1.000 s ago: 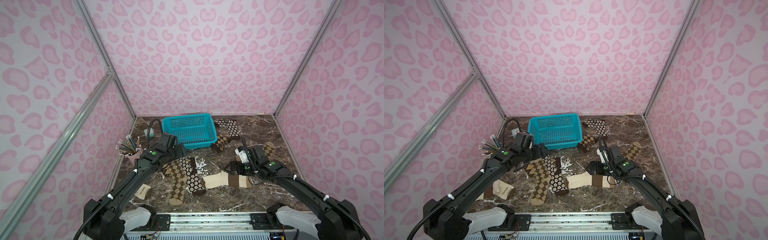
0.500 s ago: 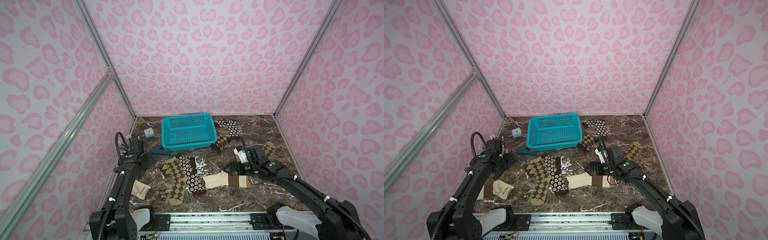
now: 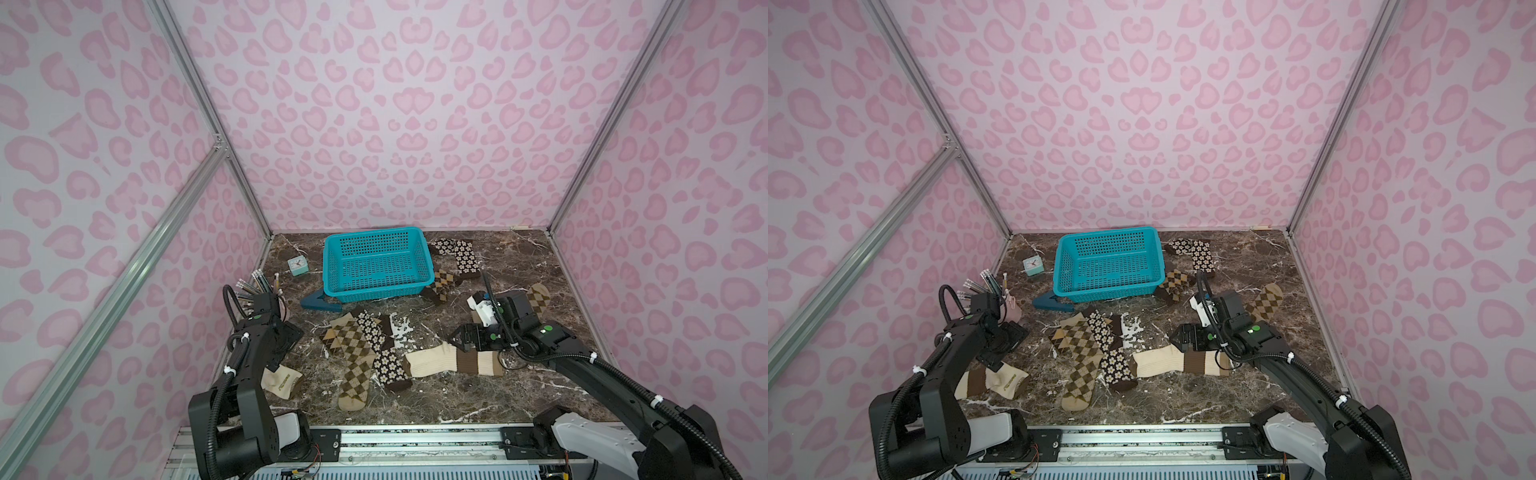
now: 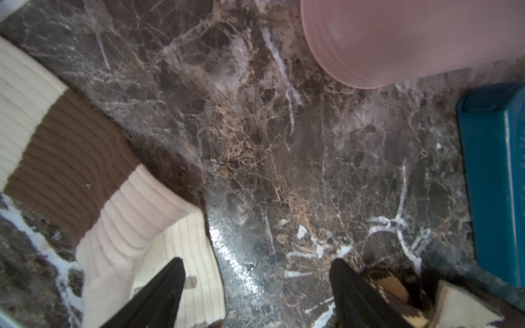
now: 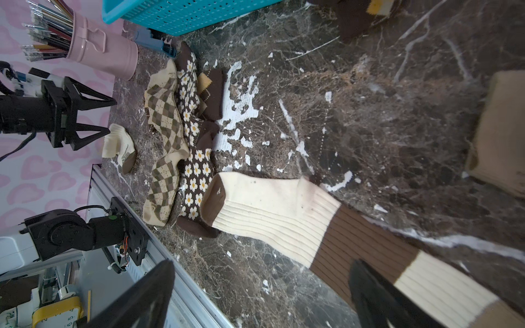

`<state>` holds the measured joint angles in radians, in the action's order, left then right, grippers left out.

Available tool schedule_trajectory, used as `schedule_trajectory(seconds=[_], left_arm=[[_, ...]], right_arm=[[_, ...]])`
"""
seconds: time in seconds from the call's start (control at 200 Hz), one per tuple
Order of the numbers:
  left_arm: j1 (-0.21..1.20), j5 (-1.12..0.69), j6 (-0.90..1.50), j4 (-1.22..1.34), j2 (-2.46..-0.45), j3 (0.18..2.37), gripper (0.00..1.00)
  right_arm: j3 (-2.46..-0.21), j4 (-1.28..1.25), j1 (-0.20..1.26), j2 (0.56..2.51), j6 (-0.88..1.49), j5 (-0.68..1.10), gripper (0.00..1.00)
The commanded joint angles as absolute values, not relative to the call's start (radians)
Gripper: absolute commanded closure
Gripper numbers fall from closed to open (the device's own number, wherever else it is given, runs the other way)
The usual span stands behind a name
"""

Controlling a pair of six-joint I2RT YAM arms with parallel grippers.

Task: Place the socks together as a pair
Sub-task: Pick up the sock at the center of the board.

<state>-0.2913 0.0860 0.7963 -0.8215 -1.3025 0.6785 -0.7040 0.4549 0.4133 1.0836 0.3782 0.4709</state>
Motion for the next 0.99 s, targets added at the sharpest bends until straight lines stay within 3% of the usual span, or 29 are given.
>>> schedule_trajectory(seconds=[0.0,0.385,0.695,0.885,0.99], left_arm=[[-0.306,0.118,0.836,-0.750,-1.318,0.665,0.17],[-0.382,0.125,0.842,-0.689,-1.375,0.599,0.24],[-0.383,0.099,0.838,-0.683,-1.360,0.591,0.63],[-0.368,0.035,0.827,-0.690,-1.303,0.595,0.95],[-0.298,0.016,0.850,-0.708,-1.256,0.605,0.96]], right_arm=[[-0.703,0.461,0.409,1.070,0.358,0.475,0.01],[-0.674,0.468,0.396,1.019,0.371,0.456,0.01],[-0.675,0.475,0.394,1.016,0.375,0.451,0.01],[-0.669,0.453,0.395,1.022,0.381,0.446,0.02],[-0.669,0.435,0.394,1.034,0.383,0.443,0.02]])
